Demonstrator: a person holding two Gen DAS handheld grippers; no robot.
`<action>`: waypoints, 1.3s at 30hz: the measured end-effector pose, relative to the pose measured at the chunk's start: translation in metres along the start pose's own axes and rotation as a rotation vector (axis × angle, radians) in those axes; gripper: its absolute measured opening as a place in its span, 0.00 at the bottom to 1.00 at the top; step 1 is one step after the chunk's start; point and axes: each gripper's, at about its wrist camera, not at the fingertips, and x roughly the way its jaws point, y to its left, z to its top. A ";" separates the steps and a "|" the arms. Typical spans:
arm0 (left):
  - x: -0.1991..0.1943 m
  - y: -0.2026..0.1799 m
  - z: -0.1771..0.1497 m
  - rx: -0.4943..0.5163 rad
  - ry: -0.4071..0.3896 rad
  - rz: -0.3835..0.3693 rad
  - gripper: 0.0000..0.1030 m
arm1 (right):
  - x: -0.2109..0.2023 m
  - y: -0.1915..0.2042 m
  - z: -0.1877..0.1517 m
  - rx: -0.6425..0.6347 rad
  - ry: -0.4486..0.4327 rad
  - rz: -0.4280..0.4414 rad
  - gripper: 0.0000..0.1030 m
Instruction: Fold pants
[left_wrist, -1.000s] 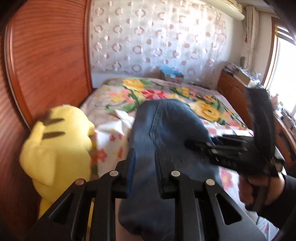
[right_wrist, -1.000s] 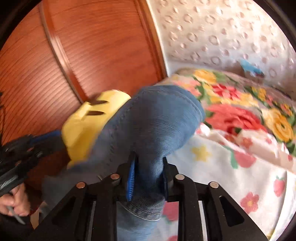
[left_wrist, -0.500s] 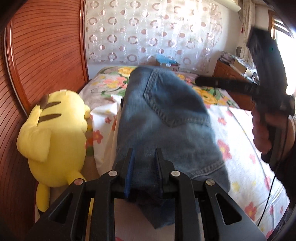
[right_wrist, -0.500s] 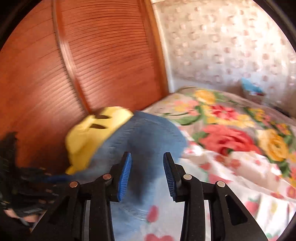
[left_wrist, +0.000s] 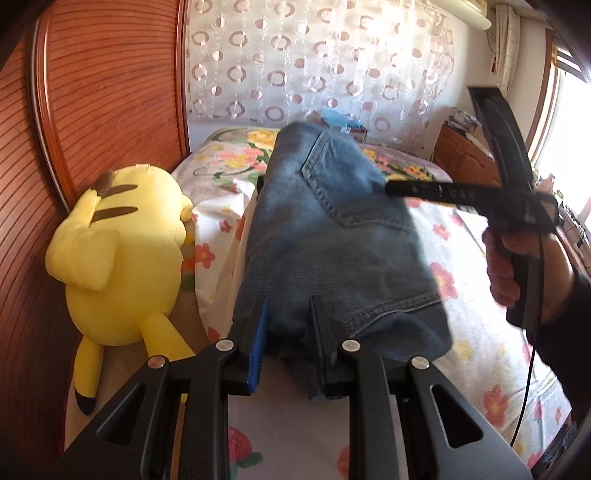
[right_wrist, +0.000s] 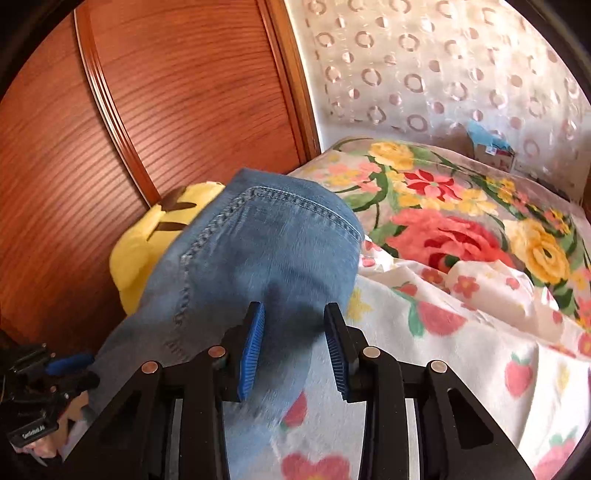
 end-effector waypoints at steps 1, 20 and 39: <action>-0.005 -0.003 0.001 0.003 -0.008 -0.004 0.23 | -0.017 0.008 -0.013 0.001 -0.012 -0.004 0.34; -0.091 -0.103 0.009 0.129 -0.178 -0.052 0.58 | -0.242 0.043 -0.139 -0.024 -0.273 -0.139 0.34; -0.173 -0.198 -0.017 0.231 -0.318 -0.156 1.00 | -0.361 0.082 -0.236 0.046 -0.378 -0.294 0.38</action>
